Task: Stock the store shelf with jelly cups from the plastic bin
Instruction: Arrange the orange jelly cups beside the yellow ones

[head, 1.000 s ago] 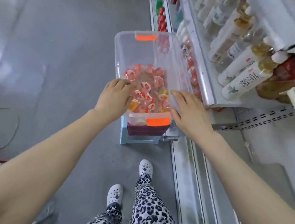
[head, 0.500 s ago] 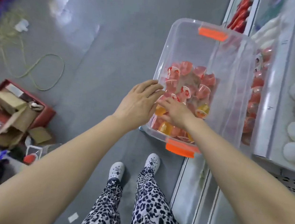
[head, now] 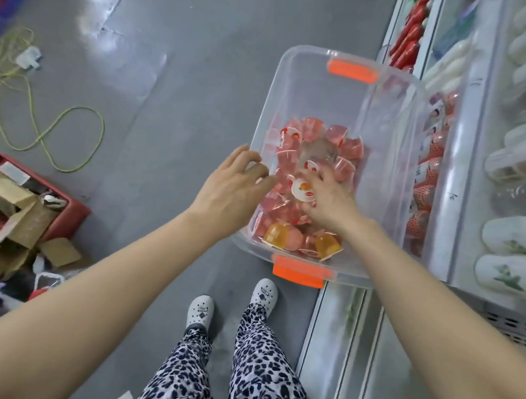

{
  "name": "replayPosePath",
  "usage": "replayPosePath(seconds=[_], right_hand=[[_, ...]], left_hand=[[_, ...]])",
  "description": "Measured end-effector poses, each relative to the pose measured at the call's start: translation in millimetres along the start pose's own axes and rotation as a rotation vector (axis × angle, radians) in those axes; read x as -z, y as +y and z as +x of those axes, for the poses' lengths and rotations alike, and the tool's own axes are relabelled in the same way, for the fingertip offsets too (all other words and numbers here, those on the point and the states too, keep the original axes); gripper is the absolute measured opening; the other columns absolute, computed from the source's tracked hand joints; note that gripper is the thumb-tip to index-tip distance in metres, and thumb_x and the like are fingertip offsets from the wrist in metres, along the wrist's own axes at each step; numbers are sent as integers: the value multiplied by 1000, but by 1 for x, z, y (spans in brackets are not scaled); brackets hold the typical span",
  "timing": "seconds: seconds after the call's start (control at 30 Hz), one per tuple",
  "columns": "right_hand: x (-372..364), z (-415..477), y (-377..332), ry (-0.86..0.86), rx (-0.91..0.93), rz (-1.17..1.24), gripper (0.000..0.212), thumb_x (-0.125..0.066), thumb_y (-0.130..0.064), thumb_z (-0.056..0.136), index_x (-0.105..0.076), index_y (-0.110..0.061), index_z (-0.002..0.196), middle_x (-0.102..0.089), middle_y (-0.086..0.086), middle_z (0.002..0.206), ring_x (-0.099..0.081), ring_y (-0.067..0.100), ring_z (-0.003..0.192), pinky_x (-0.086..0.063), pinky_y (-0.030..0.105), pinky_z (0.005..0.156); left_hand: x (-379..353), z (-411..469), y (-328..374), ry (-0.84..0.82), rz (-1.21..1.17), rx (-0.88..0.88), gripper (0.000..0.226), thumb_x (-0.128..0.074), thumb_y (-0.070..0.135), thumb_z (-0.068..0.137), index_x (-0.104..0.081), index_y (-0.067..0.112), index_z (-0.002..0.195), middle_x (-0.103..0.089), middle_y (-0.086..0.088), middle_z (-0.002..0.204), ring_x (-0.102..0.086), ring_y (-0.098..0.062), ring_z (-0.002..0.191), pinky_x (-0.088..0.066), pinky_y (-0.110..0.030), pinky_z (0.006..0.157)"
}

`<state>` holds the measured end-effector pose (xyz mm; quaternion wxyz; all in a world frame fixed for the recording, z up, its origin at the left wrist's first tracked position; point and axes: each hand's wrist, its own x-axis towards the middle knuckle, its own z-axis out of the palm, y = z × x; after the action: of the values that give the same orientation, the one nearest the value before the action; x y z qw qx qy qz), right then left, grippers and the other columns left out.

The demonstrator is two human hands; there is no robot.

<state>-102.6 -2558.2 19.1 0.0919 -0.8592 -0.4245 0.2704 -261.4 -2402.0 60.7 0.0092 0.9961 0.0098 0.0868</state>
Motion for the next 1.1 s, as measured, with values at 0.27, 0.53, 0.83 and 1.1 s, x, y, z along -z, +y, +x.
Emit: replayPosePath(seconds=[0.27,0.53,0.83,1.1], right_hand=[[27,-32,31,220,-110,-60,56,-65,-10,86,-42,-12,137,-40,10,133,-59,30,99,-50,39,85],[22,-33,27,248,-113,-33,58,-65,-10,87,-40,-14,139,-42,9,139,-58,28,111,-48,33,91],[36,-60,7,358,-162,-33,54,-63,-18,90,-41,-14,139,-47,9,130,-59,27,104,-43,29,81],[52,-142,-28,610,-310,-35,50,-61,-27,87,-47,-12,132,-49,12,127,-58,32,102,-45,37,81]], left_hand=[[-47,45,45,-774,39,-394,40,-57,10,93,-59,28,128,-54,2,136,-44,-24,125,-45,-41,98],[-67,51,53,-871,107,-436,40,-51,20,99,-49,37,135,-45,-2,145,-39,-28,133,-44,-43,100],[-56,49,51,-786,245,-389,51,-55,12,93,-42,17,142,-36,-15,144,-34,-32,132,-40,-42,106],[-4,47,39,-511,-382,30,52,-68,16,87,-43,13,132,-61,-15,116,-60,-33,101,-50,-45,85]])
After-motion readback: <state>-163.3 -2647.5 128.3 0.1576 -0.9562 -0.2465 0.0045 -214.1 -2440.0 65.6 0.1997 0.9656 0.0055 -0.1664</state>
